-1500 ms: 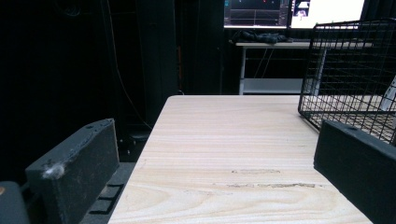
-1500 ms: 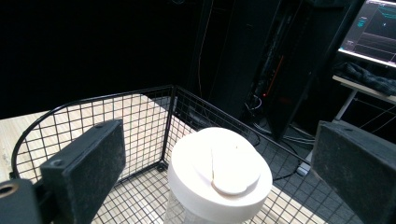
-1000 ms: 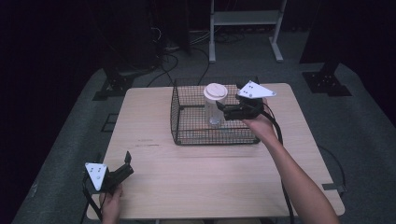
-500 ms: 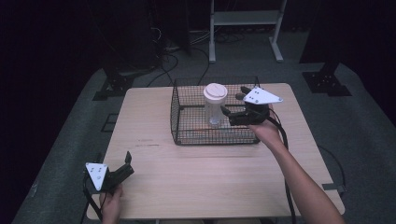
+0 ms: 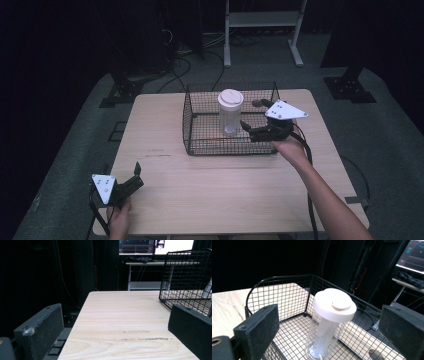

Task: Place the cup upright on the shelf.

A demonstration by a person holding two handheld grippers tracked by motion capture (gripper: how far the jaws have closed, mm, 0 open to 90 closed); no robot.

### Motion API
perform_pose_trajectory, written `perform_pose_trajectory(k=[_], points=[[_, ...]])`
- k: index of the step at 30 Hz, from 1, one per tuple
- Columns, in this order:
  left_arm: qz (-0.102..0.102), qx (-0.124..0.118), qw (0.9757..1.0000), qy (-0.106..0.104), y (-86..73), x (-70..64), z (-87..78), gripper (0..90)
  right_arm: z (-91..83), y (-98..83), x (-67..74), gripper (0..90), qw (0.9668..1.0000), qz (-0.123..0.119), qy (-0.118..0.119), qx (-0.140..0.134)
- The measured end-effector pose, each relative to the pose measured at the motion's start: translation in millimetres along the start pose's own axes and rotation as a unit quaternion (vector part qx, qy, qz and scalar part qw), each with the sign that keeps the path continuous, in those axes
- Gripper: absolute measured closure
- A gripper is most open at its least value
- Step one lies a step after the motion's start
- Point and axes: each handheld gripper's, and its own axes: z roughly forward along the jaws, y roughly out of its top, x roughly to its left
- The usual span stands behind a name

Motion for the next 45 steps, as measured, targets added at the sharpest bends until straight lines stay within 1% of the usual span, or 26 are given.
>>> perform_pose_trajectory(k=[10,18,29,36,37,38,39,42,44,45], points=[[-0.001,-0.001,1.0,0.0,0.1,0.1,-0.1,0.0,-8.7,-9.9,2.6,2.8,1.0,0.0,0.001,0.007],[0.0,0.0,1.0,0.0,-0.2,-0.2,0.2,0.0,-19.1,-21.6,0.8,2.8,0.9999,0.013,-0.002,0.008],[0.0,0.0,1.0,0.0,-0.3,-0.3,0.2,0.0,-30.2,-30.3,1.9,2.8,0.9998,0.017,-0.002,0.012],[0.001,0.0,1.0,0.0,-0.2,-0.5,0.2,0.0,-38.9,-39.5,2.7,2.8,0.9996,0.025,-0.003,0.01],[0.001,0.0,1.0,0.0,-0.2,-0.6,0.2,0.0,-40.0,-40.4,3.0,2.8,0.9995,0.027,-0.002,0.014],[0.001,0.0,1.0,0.0,-0.2,-0.6,0.2,0.0,-42.9,-42.9,3.7,2.8,0.9995,0.029,-0.005,0.008],[0.001,0.0,1.0,0.0,-0.2,-0.6,0.2,0.0,-42.9,-42.9,3.7,2.8,0.9995,0.029,-0.005,0.008],[0.001,0.001,1.0,0.0,-0.4,-0.7,0.4,0.0,-47.6,-49.6,4.2,2.8,0.9994,0.031,-0.007,0.012],[0.003,0.001,1.0,0.0,-0.4,-0.8,0.3,0.0,-48.7,-50.8,4.0,2.8,0.9994,0.031,-0.007,0.016],[0.003,0.0,1.0,0.0,-0.4,-0.8,0.2,0.0,-50.2,-52.5,4.1,2.8,0.9994,0.033,-0.009,0.012]])
